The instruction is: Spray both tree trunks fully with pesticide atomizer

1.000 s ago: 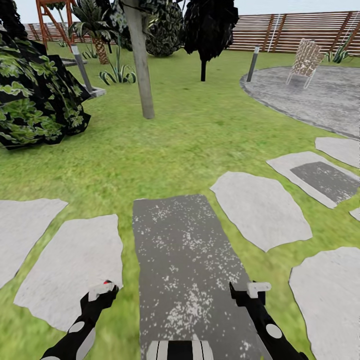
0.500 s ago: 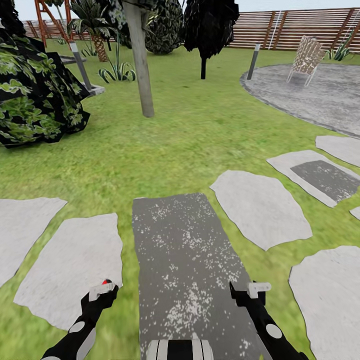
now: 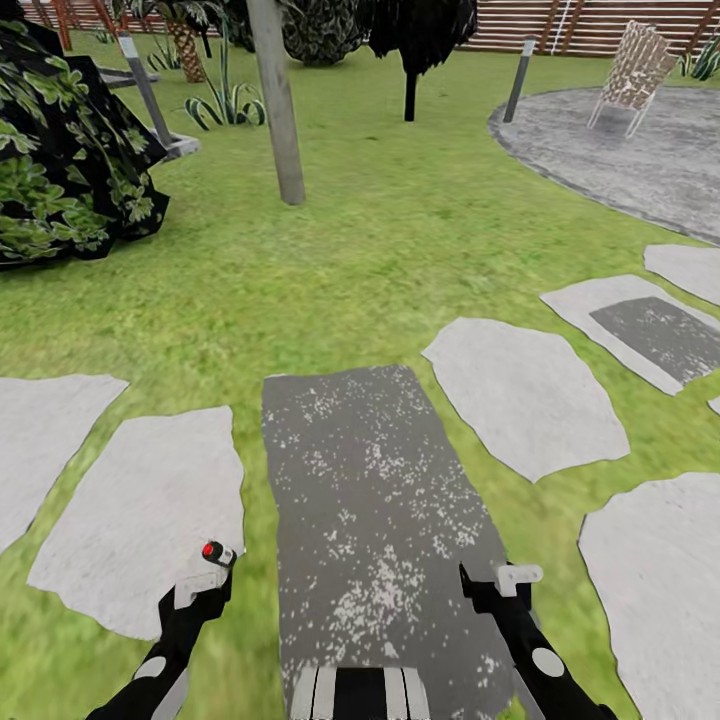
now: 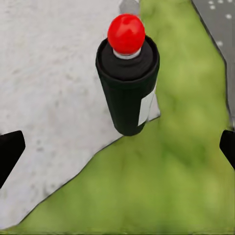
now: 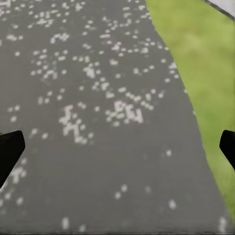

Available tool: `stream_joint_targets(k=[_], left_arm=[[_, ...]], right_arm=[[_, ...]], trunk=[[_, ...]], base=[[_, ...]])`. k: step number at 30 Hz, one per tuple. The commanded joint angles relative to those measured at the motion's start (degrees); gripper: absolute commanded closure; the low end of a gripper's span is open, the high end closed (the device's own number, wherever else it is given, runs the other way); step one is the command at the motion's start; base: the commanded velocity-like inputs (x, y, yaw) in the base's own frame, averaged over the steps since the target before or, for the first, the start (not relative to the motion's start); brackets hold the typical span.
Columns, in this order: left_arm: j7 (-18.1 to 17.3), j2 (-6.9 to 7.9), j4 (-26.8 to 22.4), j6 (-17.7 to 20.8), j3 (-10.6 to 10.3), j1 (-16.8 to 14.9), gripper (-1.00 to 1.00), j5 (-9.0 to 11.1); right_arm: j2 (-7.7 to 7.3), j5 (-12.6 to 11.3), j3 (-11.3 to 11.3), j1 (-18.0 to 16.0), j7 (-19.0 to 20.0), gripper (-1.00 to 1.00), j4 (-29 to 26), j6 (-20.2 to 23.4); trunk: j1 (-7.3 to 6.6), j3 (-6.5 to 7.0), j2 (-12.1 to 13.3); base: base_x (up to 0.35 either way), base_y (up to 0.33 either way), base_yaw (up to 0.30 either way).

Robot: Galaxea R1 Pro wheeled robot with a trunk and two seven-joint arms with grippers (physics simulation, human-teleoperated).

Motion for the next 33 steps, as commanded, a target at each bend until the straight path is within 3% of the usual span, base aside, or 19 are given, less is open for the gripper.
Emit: stream_joint_targets(k=[1, 12, 13, 16, 33], left_arm=[[0.04, 0.01, 0.11, -0.30, -0.14, -0.01, -1.00, 0.37], [0.01, 0.01, 0.16, -0.44, -0.14, 0.01, -1.00, 0.37], [0.02, 0.01, 0.12, -0.49, -0.15, 0.01, -1.00, 0.37], [-0.01, 0.01, 0.10, -0.50, -0.14, 0.01, -1.00, 0.37], [0.04, 0.02, 0.09, -0.59, -0.05, 0.06, -1.00, 0.37]], right_arm=[[-0.01, 0.16, -0.01, -0.02, 0.01, -1.00, 0.02, -0.17], [-0.01, -0.13, -0.11, -0.02, -0.06, -1.00, -1.10, -0.33], [0.12, -0.23, -0.08, -0.02, -0.03, -1.00, -8.22, -0.12], [0.15, -0.09, -0.03, 0.04, -0.09, -1.00, -11.01, -0.01], [0.26, 0.25, 0.08, 0.07, -0.09, -1.00, -11.97, 0.10]], trunk=[[0.01, -0.35, -0.03], [0.30, -3.78, -0.17], [0.30, -3.80, -0.17], [0.30, -3.82, -0.17], [0.30, -3.83, -0.17]], base=[[0.000, 0.000, 0.000], [0.000, 0.000, 0.000], [0.000, 0.000, 0.000], [0.000, 0.000, 0.000], [0.073, 0.000, 0.000]])
